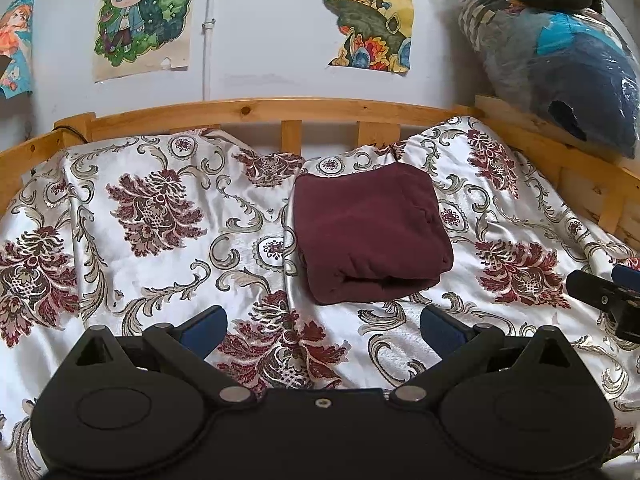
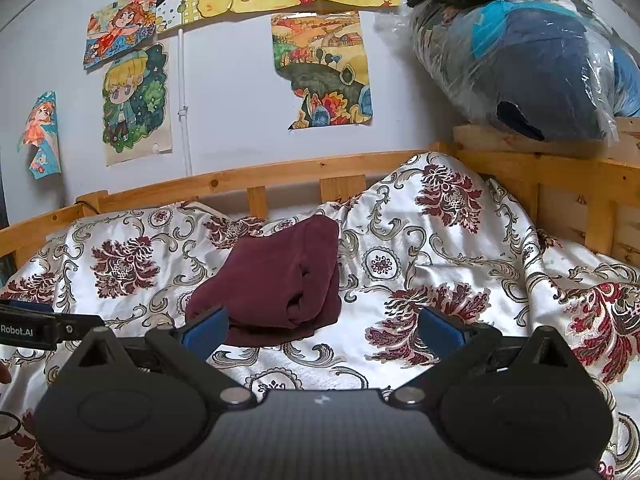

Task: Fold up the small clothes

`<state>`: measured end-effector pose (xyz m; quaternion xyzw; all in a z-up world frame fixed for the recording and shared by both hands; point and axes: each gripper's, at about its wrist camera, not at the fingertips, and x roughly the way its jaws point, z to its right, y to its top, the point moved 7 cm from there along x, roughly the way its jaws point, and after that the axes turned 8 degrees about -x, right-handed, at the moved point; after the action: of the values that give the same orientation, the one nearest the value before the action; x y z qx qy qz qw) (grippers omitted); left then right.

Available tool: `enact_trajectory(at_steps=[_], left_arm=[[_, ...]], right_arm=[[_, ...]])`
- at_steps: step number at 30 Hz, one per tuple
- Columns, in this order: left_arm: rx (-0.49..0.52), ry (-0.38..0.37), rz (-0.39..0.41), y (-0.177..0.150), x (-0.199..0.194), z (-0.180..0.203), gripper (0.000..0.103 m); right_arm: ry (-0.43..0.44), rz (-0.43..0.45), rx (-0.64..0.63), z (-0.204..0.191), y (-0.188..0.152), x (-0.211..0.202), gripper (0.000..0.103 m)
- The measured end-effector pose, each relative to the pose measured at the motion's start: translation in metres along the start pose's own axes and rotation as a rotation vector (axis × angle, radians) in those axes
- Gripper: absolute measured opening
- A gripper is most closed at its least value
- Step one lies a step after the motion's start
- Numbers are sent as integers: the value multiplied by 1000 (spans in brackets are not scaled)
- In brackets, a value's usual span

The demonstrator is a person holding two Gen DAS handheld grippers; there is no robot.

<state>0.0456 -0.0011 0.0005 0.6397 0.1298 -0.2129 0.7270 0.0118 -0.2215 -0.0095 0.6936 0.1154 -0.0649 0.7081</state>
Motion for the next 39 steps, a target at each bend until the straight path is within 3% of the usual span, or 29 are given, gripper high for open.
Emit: enact_trajectory(at_steps=[39], left_arm=[[1, 6, -2, -1, 1, -3, 102]], right_arm=[[37, -9, 45, -7, -2, -1, 103]])
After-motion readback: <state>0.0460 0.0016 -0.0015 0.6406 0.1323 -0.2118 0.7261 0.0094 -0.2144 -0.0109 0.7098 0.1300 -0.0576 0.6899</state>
